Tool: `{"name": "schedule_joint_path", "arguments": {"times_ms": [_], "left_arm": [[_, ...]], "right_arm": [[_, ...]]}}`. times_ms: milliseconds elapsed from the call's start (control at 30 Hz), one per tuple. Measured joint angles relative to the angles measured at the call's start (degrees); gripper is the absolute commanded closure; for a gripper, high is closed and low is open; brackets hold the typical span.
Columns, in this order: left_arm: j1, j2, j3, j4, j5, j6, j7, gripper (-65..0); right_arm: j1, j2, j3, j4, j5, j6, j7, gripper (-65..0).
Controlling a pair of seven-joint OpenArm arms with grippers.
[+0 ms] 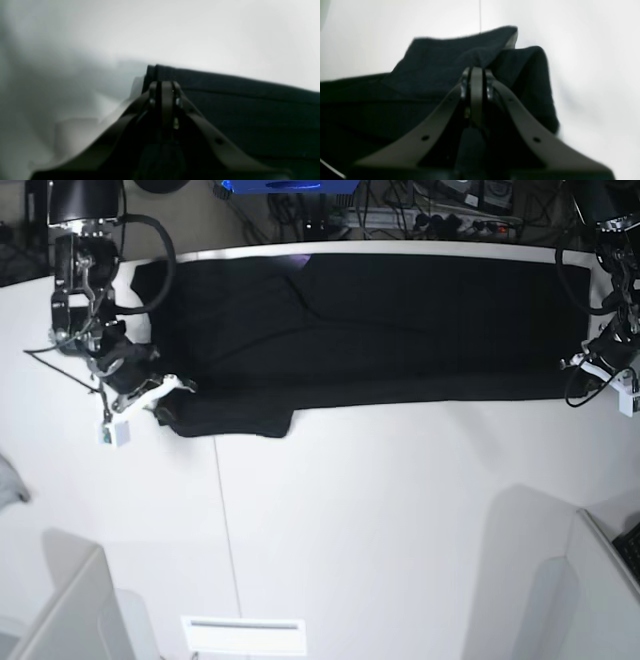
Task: Fold the T-shirt properly
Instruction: 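Fold the hem up over the shirt toward the collar with both grippers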
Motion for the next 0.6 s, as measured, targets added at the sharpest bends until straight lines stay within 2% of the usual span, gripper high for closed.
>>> {"name": "schedule_joint_path", "arguments": {"times_ms": [167, 267, 500, 600], "left_arm": [[1.0, 0.2, 0.0, 0.6, -0.4, 0.0, 0.2, 0.0], [3.1, 0.3, 0.0, 5.0, 0.0, 0.0, 0.0, 0.0], [5.5, 0.5, -0.2, 7.6, -0.4, 0.0, -0.2, 0.0], [6.8, 0.6, -3.3, 7.7, -0.9, -0.6, -0.1, 0.0]], "right_arm": [[-2.9, 0.2, 3.3, 4.8, 0.5, 0.0, 0.2, 0.0], [-5.0, 0.1, 4.6, 5.8, 0.6, 0.0, -1.7, 0.0], [-7.8, 0.1, 4.6, 5.8, 0.3, 0.0, -1.5, 0.0], [-9.4, 0.1, 4.7, 6.6, 0.2, 0.0, -1.5, 0.0]]}}
